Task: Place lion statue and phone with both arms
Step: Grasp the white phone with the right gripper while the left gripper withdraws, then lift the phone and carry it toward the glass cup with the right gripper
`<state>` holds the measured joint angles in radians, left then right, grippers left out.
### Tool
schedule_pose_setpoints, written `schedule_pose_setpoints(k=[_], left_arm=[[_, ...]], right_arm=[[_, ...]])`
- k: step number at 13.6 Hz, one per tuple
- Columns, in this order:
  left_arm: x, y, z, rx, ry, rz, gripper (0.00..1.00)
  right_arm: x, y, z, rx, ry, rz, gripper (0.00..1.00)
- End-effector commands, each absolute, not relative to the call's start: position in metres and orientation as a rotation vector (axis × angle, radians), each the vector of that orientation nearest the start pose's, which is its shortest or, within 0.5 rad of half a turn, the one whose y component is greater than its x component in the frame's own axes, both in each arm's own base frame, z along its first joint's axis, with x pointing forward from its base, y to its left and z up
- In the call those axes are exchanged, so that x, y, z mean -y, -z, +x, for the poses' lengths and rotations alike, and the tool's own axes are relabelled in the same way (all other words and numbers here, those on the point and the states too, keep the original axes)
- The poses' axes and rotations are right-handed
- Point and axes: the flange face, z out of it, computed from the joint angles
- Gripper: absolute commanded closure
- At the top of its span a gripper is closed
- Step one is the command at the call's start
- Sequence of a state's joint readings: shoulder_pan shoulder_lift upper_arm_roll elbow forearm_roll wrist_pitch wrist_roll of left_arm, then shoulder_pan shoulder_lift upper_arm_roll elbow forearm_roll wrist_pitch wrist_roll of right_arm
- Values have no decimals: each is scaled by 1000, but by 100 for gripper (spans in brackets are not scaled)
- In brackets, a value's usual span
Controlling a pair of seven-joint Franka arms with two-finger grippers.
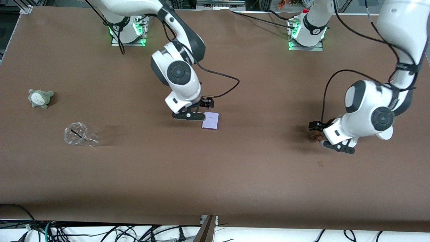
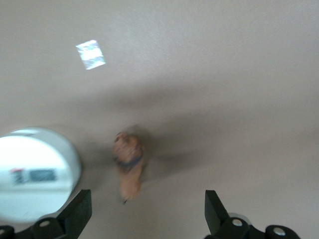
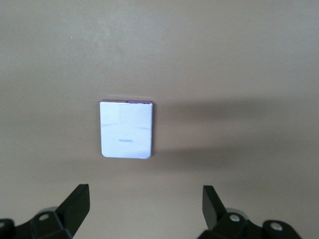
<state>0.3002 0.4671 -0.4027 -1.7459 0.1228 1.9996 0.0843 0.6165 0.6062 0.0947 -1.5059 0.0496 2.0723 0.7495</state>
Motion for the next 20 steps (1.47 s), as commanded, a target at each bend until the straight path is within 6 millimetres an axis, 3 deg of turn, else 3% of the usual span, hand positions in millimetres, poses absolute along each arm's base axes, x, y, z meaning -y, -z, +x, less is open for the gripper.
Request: schedule_pose_setpoints(k=[1, 3, 6, 9, 10, 11, 13, 14, 16, 20], left_arm=[[31, -385, 639, -339, -288, -3126, 0], [23, -435, 638, -335, -283, -3064, 0], [46, -511, 622, -327, -192, -3027, 0], [36, -558, 617, -273, -107, -3036, 0], [51, -573, 611, -247, -51, -3026, 0], [58, -581, 609, -155, 7, -3022, 0], [43, -588, 592, -35, 46, -3042, 0], [32, -593, 584, 24, 102, -3084, 0], [6, -582, 571, 136, 187, -3189, 0], [-1, -578, 568, -64, 89, -3134, 0]], right_arm=[[-474, -292, 553, -155, -136, -3073, 0], [-481, -274, 558, -139, -92, -3051, 0], [-484, -242, 565, -108, -33, -3028, 0], [-482, -218, 563, -84, -56, -3044, 0], [-482, -214, 562, -89, -64, -3047, 0], [-482, -208, 561, -86, -72, -3053, 0], [-488, -192, 554, -65, -63, -3061, 0], [-491, -187, 554, -67, -48, -3052, 0], [-493, -179, 553, -68, -33, -3043, 0], [-494, -172, 551, -67, -33, -3046, 0]])
